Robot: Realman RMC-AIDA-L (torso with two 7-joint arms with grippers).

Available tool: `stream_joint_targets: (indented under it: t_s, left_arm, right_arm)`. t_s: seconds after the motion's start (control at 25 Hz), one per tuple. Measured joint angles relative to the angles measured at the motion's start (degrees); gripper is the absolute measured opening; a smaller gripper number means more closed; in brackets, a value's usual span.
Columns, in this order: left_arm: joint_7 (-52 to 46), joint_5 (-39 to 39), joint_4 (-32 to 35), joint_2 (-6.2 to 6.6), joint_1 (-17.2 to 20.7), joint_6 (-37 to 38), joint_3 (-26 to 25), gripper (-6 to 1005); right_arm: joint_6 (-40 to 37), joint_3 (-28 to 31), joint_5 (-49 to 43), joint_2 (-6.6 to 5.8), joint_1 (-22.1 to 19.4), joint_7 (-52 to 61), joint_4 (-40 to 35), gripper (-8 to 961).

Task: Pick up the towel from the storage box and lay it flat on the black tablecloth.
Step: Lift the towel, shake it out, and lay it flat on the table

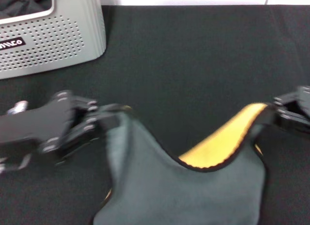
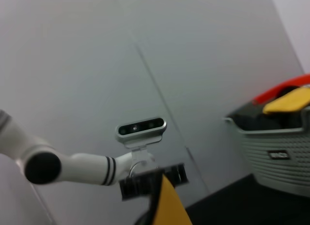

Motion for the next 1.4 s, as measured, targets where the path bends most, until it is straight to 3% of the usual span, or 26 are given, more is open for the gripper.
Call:
stream_joint_targets:
  t_s: [0.12, 0.32, 0.44, 0.8, 1.08, 1.4]
  left_arm:
    - [5.14, 5.53, -9.64, -0.72, -7.07, -6.45, -1.81, 18]
    - [5.83, 7.30, -8.98, -3.83, -9.87, -17.88, -2.15, 18]
    - [6.51, 6.93, -8.62, -4.68, -10.20, -23.17, -2.65, 18]
    - [11.18, 6.84, -7.88, -5.30, -8.90, -32.67, -6.97, 18]
    - [14.78, 7.28, -7.53, -6.08, -9.05, -39.95, -7.01, 18]
    - [17.31, 7.30, -7.20, -6.32, -8.81, -46.05, -7.09, 18]
  right_arm:
    - [5.35, -0.09, -2.95, -0.17, 6.60, -5.18, 10.95, 13]
    - [16.53, -0.50, -7.12, 0.67, 11.03, -8.76, 17.48, 13]
    - [22.95, -0.99, -8.96, 1.27, 11.44, -8.86, 17.55, 13]
    - [34.67, -4.51, -9.67, 1.60, 12.37, -8.48, 18.41, 13]
    - [43.85, -6.80, -9.25, 1.97, 17.23, -8.76, 24.71, 14]
    - [45.07, -8.07, -9.01, 1.83, 18.72, -6.43, 24.54, 14]
